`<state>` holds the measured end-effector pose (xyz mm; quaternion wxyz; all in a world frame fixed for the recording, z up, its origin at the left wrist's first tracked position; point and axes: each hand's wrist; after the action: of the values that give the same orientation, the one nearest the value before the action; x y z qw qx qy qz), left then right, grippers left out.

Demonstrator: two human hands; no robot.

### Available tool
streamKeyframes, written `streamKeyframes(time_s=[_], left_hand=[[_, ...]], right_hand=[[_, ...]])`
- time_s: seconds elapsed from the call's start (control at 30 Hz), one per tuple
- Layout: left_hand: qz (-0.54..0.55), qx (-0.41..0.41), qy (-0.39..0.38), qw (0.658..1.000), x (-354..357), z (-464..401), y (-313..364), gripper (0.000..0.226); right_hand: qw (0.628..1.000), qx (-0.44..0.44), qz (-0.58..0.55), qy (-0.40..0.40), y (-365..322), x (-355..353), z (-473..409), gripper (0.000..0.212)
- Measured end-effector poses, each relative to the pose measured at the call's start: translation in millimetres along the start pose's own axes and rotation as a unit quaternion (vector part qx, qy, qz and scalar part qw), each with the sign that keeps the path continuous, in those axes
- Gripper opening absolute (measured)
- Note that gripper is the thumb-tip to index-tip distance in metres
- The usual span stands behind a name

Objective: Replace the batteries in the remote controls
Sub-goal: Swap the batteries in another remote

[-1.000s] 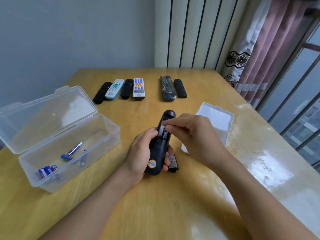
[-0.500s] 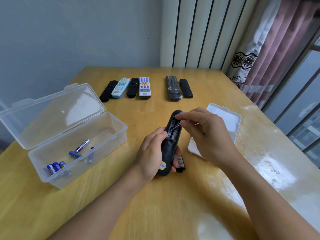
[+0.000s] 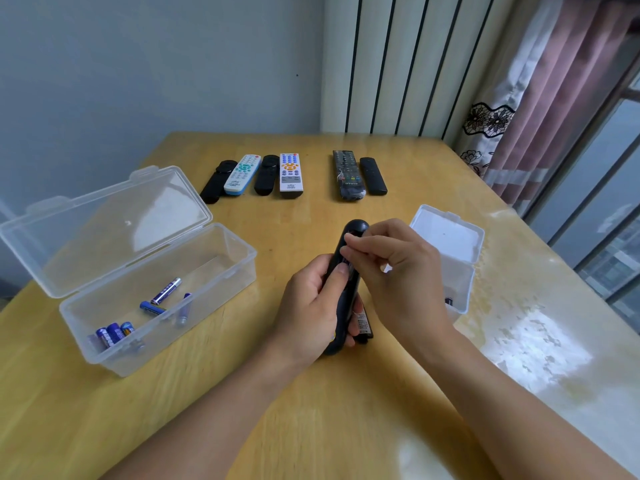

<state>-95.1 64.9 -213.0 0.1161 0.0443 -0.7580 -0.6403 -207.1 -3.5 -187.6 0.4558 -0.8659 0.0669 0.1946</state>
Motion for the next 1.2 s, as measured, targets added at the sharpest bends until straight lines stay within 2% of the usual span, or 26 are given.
streamKeyframes(time_s=[0.1, 0.17, 0.23, 0.3, 0.4, 0.53, 0.6, 0.67, 0.7, 0.77, 0.83, 0.87, 0.97, 1.1, 1.2], left_hand=[[0.0, 0.027, 0.011, 1.0, 0, -1, 2, 0.026], [0.001, 0.054, 0.013, 0.998, 0, 0, 3, 0.025], [0.007, 0.069, 0.008, 0.998, 2, 0, 5, 0.024], [0.006, 0.076, -0.002, 0.997, 5, 0, 5, 0.023], [-0.009, 0.075, -0.013, 0.997, 5, -1, 3, 0.022], [-0.011, 0.06, -0.017, 0.998, 0, 2, 0, 0.024], [-0.013, 0.058, -0.009, 0.998, -1, 2, 0, 0.023], [-0.002, 0.051, 0.008, 0.999, 0, -1, 1, 0.022], [0.008, 0.042, 0.018, 0.999, -1, -2, 1, 0.022], [0.024, 0.019, 0.034, 0.999, 0, -5, 0, 0.023], [0.034, -0.001, 0.043, 0.999, 0, -7, -1, 0.023], [0.04, -0.009, 0.043, 0.998, 1, -7, -2, 0.023], [0.06, -0.023, 0.044, 0.997, 2, -9, -1, 0.019], [0.061, -0.034, 0.053, 0.996, 0, -10, -1, 0.02], [0.059, -0.034, 0.052, 0.996, 0, -9, 1, 0.02]], right_hand=[[1.0, 0.001, -0.013, 0.016, -4, 3, 2, 0.003], [0.998, 0.015, -0.048, 0.033, -6, 0, -2, 0.022], [0.983, 0.09, -0.162, -0.004, -7, -5, -6, 0.038], [0.951, 0.164, -0.253, -0.062, -7, -8, -11, 0.037], [0.941, 0.17, -0.279, -0.091, -3, -13, -16, 0.031], [0.974, 0.124, -0.168, -0.093, 0, -10, -14, 0.032], [0.975, 0.124, -0.118, -0.139, -1, -16, -21, 0.034], [0.971, 0.136, -0.127, -0.151, 3, -39, -34, 0.038], [0.976, 0.134, -0.115, -0.127, 6, -56, -41, 0.037], [0.988, 0.114, -0.001, -0.107, 16, -88, -49, 0.02], [0.964, 0.12, 0.137, -0.195, 25, -98, -46, 0.006], [0.945, 0.124, 0.192, -0.235, 28, -95, -43, 0.006], [0.91, 0.106, 0.312, -0.251, 30, -79, -38, 0.011], [0.861, 0.126, 0.405, -0.282, 29, -71, -40, 0.017], [0.845, 0.114, 0.42, -0.311, 27, -68, -41, 0.022]])
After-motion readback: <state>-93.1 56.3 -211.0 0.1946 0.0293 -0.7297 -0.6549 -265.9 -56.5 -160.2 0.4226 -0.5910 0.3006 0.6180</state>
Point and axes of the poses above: each hand's wrist, its own z-axis away from the middle knuckle, its own x-axis out of the palm, y = z × x, and after that the axes turned 6 degrees about x, right-handed
